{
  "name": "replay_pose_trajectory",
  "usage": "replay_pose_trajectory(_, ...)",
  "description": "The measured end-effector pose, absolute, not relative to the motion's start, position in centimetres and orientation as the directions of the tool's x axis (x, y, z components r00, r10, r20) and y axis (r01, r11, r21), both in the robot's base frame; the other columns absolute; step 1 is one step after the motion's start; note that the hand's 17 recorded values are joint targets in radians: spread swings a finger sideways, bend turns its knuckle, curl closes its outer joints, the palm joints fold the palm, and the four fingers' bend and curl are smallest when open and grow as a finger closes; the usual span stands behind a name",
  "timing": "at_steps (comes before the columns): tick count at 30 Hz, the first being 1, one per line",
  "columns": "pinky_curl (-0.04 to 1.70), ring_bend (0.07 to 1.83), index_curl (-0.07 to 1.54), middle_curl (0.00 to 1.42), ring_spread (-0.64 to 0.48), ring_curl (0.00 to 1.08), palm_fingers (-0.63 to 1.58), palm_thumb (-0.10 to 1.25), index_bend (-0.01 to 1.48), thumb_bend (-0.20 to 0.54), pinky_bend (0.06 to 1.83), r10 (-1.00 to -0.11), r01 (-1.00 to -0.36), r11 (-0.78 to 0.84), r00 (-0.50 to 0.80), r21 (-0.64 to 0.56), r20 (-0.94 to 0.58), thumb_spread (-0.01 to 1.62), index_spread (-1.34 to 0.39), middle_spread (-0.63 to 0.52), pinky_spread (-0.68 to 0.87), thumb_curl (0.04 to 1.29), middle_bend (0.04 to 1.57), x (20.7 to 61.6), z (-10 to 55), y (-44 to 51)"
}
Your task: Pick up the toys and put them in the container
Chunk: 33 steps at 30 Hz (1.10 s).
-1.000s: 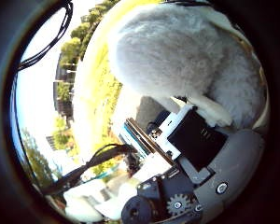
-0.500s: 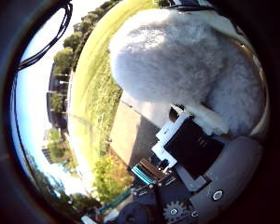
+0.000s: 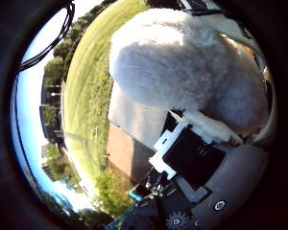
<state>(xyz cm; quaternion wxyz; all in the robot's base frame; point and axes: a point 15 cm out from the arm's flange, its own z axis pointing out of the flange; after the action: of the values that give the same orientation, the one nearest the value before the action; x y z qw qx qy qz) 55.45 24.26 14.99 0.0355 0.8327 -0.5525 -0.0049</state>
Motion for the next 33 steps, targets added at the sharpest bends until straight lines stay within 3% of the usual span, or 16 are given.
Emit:
replay_pose_trajectory(2, 0.83, 1.05, 0.03, 0.85, 0.14, 0.65, 0.17, 0.81, 1.02, -0.031, 0.99, -0.921, -0.920, -0.384, 0.388, 0.085, 0.036, 1.19, -0.38, -0.10, 0.37, 0.57, 0.70, 55.3, 14.2, 23.8)
replay_pose_trajectory(4, 0.79, 0.89, 0.05, 0.72, 0.21, 0.58, -0.14, 0.76, 0.90, -0.045, 0.97, -0.923, -0.920, -0.376, 0.382, 0.111, 0.045, 1.16, -0.30, -0.04, 0.41, 0.55, 0.47, 55.2, 13.4, 22.9)
replay_pose_trajectory(7, 0.70, 0.65, 0.03, 0.58, 0.28, 0.45, -0.27, 0.68, 0.66, -0.058, 0.94, -0.921, -0.918, -0.374, 0.384, 0.134, 0.065, 1.14, -0.34, 0.07, 0.46, 0.49, 0.25, 55.2, 12.9, 21.6)
replay_pose_trajectory(10, 0.65, 0.54, 0.03, 0.51, 0.31, 0.39, -0.22, 0.62, 0.51, -0.059, 0.87, -0.924, -0.919, -0.365, 0.377, 0.147, 0.068, 1.12, -0.37, 0.13, 0.49, 0.44, 0.15, 55.4, 12.8, 20.4)
replay_pose_trajectory(17, 0.56, 0.45, 0.08, 0.39, 0.34, 0.34, -0.14, 0.55, 0.34, -0.039, 0.76, -0.937, -0.933, -0.331, 0.342, 0.144, 0.065, 1.09, -0.40, 0.17, 0.52, 0.37, 0.11, 55.8, 16.5, 16.5)
replay_pose_trajectory(23, 0.48, 0.39, 0.11, 0.32, 0.33, 0.32, -0.12, 0.54, 0.19, -0.029, 0.66, -0.952, -0.947, -0.291, 0.301, 0.140, 0.061, 1.10, -0.29, 0.19, 0.52, 0.33, 0.13, 55.0, 22.9, 9.7)
replay_pose_trajectory(33, 0.41, 0.33, 0.15, 0.26, 0.32, 0.31, -0.10, 0.55, 0.16, -0.027, 0.59, -0.983, -0.940, -0.161, 0.180, 0.300, 0.037, 1.12, -0.22, 0.19, 0.49, 0.31, 0.14, 48.2, 18.0, -6.1)
